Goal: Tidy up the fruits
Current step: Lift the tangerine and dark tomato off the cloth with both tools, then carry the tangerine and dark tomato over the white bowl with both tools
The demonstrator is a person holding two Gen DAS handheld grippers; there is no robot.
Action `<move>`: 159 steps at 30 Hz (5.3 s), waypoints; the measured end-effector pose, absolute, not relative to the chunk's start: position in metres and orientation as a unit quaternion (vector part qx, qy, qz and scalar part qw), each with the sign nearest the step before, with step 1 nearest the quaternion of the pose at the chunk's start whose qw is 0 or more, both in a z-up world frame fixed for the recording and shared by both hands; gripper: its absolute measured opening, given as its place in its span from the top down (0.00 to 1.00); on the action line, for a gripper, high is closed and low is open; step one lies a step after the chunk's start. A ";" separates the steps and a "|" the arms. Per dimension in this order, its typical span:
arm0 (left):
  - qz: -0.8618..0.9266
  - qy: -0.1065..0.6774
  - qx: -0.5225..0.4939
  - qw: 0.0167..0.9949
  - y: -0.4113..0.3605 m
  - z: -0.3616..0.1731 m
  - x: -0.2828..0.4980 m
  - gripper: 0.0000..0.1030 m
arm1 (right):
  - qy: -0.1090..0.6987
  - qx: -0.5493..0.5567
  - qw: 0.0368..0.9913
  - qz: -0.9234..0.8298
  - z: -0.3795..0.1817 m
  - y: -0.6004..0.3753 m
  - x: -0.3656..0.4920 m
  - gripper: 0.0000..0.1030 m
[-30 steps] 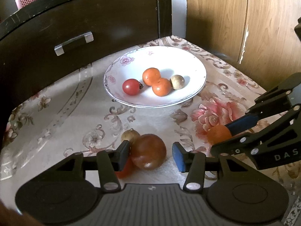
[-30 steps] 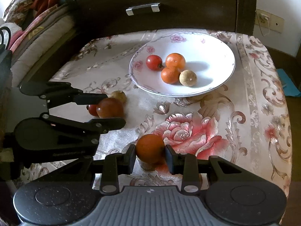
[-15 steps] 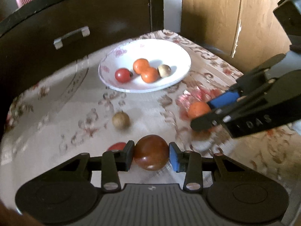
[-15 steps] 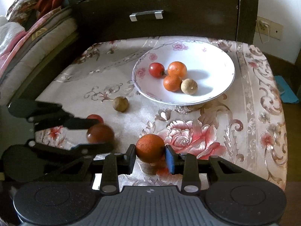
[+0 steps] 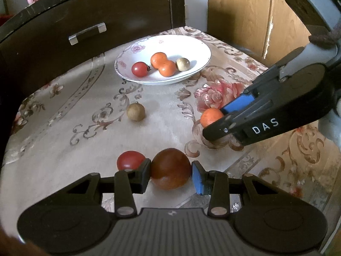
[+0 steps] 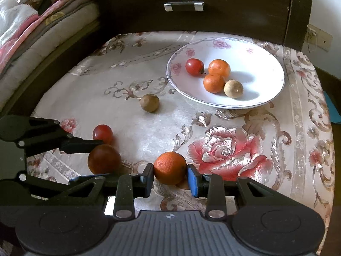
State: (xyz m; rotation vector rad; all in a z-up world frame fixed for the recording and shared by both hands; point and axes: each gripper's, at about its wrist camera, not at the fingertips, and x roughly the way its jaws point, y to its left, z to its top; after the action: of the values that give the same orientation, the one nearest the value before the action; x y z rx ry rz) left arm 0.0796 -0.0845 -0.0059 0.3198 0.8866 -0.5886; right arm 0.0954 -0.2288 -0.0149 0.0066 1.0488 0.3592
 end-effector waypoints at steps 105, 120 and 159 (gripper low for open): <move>-0.199 0.382 0.158 0.889 -0.100 0.050 0.071 0.54 | 0.443 -0.041 0.887 0.127 0.041 -0.222 0.056 0.72; -0.210 0.365 0.159 0.893 -0.119 0.053 0.117 0.54 | 0.423 -0.014 0.901 0.096 0.048 -0.244 0.096 0.71; -0.217 0.380 0.168 0.883 -0.154 0.012 0.200 0.55 | 0.449 -0.017 0.889 0.093 0.001 -0.274 0.179 0.70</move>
State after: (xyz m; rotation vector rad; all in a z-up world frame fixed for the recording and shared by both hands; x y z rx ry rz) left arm 0.1999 -0.1536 0.0119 0.3506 0.7917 -0.4525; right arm 0.1789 -0.2745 0.0009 -0.0346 0.9330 0.1928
